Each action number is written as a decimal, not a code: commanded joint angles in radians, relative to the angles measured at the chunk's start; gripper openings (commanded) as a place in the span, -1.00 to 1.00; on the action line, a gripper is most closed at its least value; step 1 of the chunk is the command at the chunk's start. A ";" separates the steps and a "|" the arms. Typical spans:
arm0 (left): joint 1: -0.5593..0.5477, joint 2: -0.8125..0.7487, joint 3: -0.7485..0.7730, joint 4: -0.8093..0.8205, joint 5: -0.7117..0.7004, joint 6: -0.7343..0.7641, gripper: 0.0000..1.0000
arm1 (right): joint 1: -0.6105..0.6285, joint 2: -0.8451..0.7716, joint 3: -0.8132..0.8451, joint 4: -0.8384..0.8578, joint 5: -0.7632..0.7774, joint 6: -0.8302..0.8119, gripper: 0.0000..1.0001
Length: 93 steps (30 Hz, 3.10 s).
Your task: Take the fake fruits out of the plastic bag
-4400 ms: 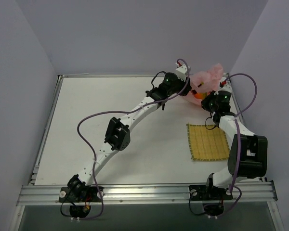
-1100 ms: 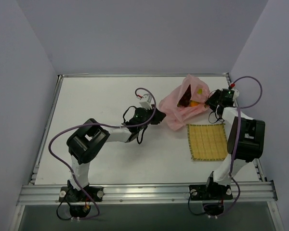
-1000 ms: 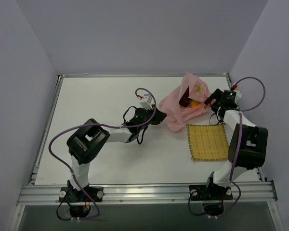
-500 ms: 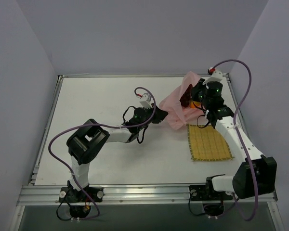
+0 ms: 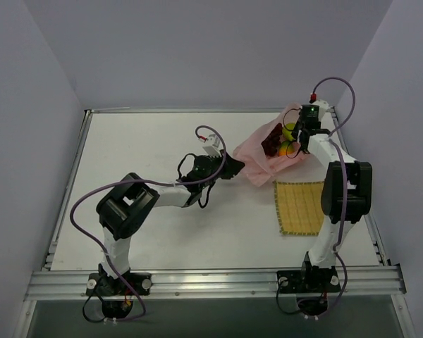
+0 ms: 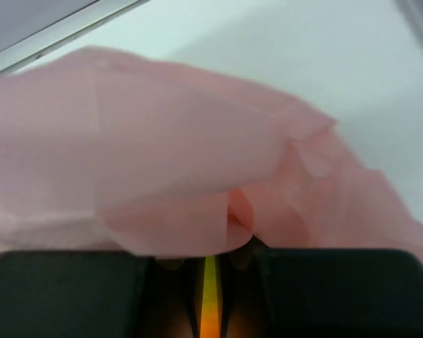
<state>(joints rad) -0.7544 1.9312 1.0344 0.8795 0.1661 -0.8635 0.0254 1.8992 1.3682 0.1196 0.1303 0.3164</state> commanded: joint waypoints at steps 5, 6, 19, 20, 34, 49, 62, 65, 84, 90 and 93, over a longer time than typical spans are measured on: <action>0.009 0.035 0.059 0.078 0.065 -0.025 -0.95 | 0.007 -0.008 0.037 0.015 0.108 -0.039 -0.40; 0.009 0.041 0.065 0.082 0.070 -0.029 -0.95 | 0.007 0.000 0.034 0.020 0.100 -0.043 -0.11; 0.009 0.091 0.118 0.056 0.096 -0.029 -0.95 | -0.061 0.158 0.180 0.023 -0.049 -0.115 0.83; 0.009 0.097 0.122 0.055 0.095 -0.028 -0.95 | -0.065 0.188 0.202 0.019 -0.072 -0.117 0.83; 0.010 0.123 0.170 0.027 0.082 -0.017 -0.95 | -0.070 0.256 0.258 0.046 -0.236 -0.109 0.58; 0.023 0.132 0.197 0.087 0.066 -0.075 -0.95 | -0.033 -0.147 -0.119 0.152 -0.236 0.024 -0.40; 0.058 0.172 0.223 0.107 0.088 -0.112 -0.95 | 0.042 -0.725 -0.551 0.108 -0.063 0.165 -0.42; 0.067 0.181 0.231 0.108 0.111 -0.106 -0.95 | 0.044 -0.906 -0.656 0.017 0.036 0.185 -0.43; 0.082 0.184 0.234 0.125 0.179 -0.126 -0.95 | 0.050 -1.109 -0.936 -0.218 -0.035 0.391 -0.36; 0.084 0.186 0.227 0.133 0.185 -0.126 -0.95 | 0.051 -1.089 -0.959 -0.219 -0.052 0.412 -0.08; 0.084 0.186 0.222 0.134 0.187 -0.123 -0.95 | 0.051 -1.086 -0.963 -0.221 -0.061 0.414 0.01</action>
<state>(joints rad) -0.6849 2.1311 1.2285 0.9485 0.3378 -0.9821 0.0673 0.8143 0.4053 -0.0994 0.0734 0.7109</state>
